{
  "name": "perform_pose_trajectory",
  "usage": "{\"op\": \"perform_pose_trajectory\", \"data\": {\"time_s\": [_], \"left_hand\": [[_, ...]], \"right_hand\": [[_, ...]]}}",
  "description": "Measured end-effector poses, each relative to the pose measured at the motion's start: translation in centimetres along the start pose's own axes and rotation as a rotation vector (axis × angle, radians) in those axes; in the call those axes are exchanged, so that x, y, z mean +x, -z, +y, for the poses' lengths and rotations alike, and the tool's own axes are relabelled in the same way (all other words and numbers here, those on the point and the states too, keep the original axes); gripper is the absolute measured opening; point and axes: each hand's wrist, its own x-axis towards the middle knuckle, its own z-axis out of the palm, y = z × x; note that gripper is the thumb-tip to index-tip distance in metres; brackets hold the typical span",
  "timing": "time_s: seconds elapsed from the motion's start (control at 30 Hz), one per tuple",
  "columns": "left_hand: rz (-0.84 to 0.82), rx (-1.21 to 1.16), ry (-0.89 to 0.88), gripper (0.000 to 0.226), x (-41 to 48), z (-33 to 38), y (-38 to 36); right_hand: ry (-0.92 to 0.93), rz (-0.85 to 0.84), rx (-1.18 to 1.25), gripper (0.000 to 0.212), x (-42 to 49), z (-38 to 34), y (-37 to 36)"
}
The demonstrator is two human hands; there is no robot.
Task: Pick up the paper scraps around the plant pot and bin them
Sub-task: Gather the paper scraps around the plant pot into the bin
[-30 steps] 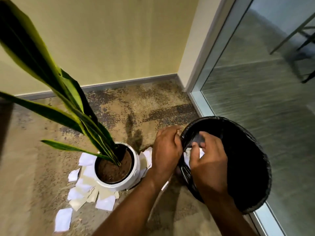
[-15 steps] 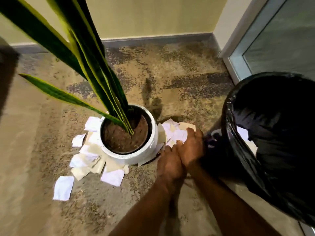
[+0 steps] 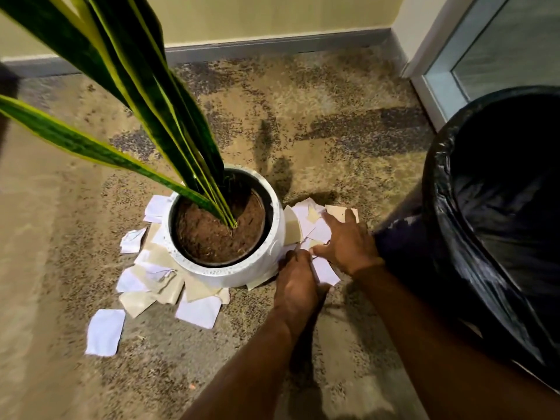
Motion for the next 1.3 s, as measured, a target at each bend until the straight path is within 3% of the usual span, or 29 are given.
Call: {"op": "perform_pose_trajectory", "data": {"time_s": [0.13, 0.23, 0.57, 0.77, 0.9, 1.07, 1.3], "left_hand": [[-0.004, -0.004, 0.007, 0.061, -0.1, -0.1, 0.1], [0.005, -0.030, -0.021, 0.050, -0.3, -0.2, 0.2], [-0.046, -0.089, -0.060, 0.032, -0.4, 0.0, 1.3], [0.005, -0.158, -0.026, 0.015, -2.1, 0.6, 2.3], [0.036, -0.258, 0.026, 0.033, -4.4, 1.2, 3.2], [0.100, -0.385, 0.061, 0.022, -6.2, 4.0, 5.6], [0.205, -0.502, 0.024, 0.026, -8.0, 9.6, 12.0]], "right_hand": [[0.049, 0.160, 0.050, 0.046, -0.3, -0.4, 0.1], [0.063, 0.238, 0.101, 0.038, -0.6, -1.0, 0.1], [0.076, 0.435, -0.036, 0.044, -4.0, -1.0, 0.1], [0.004, 0.377, -0.024, 0.055, -7.8, -1.5, 1.7], [-0.039, 0.386, -0.003, 0.040, -9.9, -2.8, 3.8], [-0.088, 0.366, 0.085, 0.043, -12.7, -4.4, 7.1], [-0.106, 0.436, 0.211, 0.034, -18.0, -7.2, 14.6]]}}
